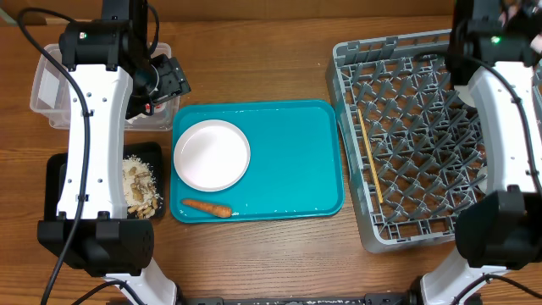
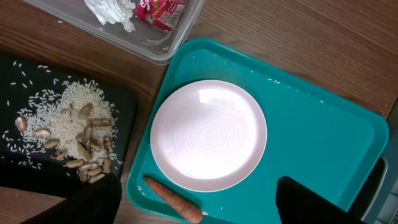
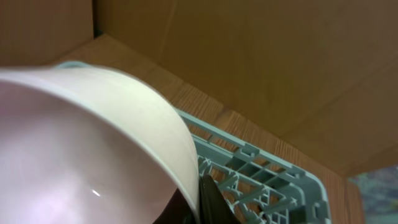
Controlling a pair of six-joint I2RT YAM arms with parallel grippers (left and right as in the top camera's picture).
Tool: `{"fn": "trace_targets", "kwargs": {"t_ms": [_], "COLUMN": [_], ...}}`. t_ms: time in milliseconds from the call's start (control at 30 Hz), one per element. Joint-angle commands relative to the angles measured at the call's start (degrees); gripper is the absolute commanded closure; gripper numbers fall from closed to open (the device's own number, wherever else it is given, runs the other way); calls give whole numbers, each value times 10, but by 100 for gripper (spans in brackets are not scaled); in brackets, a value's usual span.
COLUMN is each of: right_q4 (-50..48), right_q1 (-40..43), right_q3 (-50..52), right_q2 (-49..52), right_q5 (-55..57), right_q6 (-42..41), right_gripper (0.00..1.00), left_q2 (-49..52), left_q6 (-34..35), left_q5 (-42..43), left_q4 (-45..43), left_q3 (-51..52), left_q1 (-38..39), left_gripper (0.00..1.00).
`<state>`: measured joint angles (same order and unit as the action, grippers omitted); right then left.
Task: Sort waste into correct bins and load items into the dishwasher
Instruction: 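Carry the pink bowl into the dish rack and release it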
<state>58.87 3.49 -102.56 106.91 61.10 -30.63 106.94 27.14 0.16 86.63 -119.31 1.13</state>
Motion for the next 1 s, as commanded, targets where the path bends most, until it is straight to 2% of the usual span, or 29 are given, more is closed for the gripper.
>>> {"fn": "trace_targets", "kwargs": {"t_ms": [0,300,567,633,733,833,900,967], "right_q4": [-40,-80,-76,-74,-62,-46,-45,-46], "right_q1": [4,-14,-70,-82,-96,-102,-100,-93], "right_q3": [79,206,214,214,214,214,210,200], "right_q2": [-2,-2,-2,-2,-2,-2,-4,-6], "right_q5": [4,-73,-80,-93,-119,-112,-84,-26], "right_q6": [-20,-22,-22,-22,-22,-22,-22,-22], "right_gripper": [96,96,96,94,83,83,95,96], "left_q2": [2,2,2,2,2,2,2,2], "left_q6": [12,12,12,12,12,12,12,11], "left_q5": [-5,-2,-2,-2,-2,-2,-2,-2], "left_q4": [1,1,2,3,4,4,4,5], "left_q3": [-1,-1,-1,-1,-1,-1,-1,-1], "left_q1": [4,4,4,4,4,4,4,4], "left_gripper": [19,19,18,18,19,18,18,18]}}
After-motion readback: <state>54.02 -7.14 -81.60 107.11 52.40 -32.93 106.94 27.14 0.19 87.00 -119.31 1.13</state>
